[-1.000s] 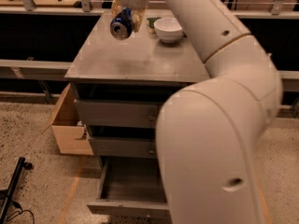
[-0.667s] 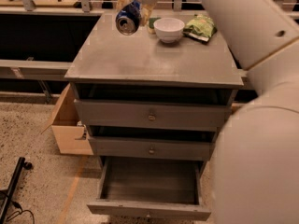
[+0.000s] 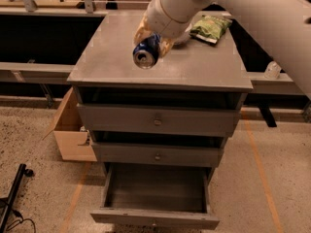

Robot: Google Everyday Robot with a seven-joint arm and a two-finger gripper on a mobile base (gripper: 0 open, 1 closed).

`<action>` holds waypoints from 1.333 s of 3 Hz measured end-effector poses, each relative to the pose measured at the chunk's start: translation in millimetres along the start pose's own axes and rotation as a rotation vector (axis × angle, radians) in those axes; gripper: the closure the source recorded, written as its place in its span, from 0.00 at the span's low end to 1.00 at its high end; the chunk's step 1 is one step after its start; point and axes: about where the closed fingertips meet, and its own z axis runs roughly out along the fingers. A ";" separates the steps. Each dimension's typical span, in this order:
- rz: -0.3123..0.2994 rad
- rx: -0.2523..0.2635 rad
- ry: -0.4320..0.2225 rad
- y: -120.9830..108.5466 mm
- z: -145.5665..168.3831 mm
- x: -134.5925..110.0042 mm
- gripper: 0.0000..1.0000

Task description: Place pepsi can into bottom drawer

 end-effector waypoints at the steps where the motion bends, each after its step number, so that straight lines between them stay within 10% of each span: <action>1: 0.044 -0.020 0.069 21.2 -10.6 -25.8 1.00; 4: 0.090 0.041 0.053 33.8 0.6 -93.6 1.00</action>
Offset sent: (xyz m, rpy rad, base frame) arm -0.0283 -0.0148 -0.0121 -0.0016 -0.0322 -0.0753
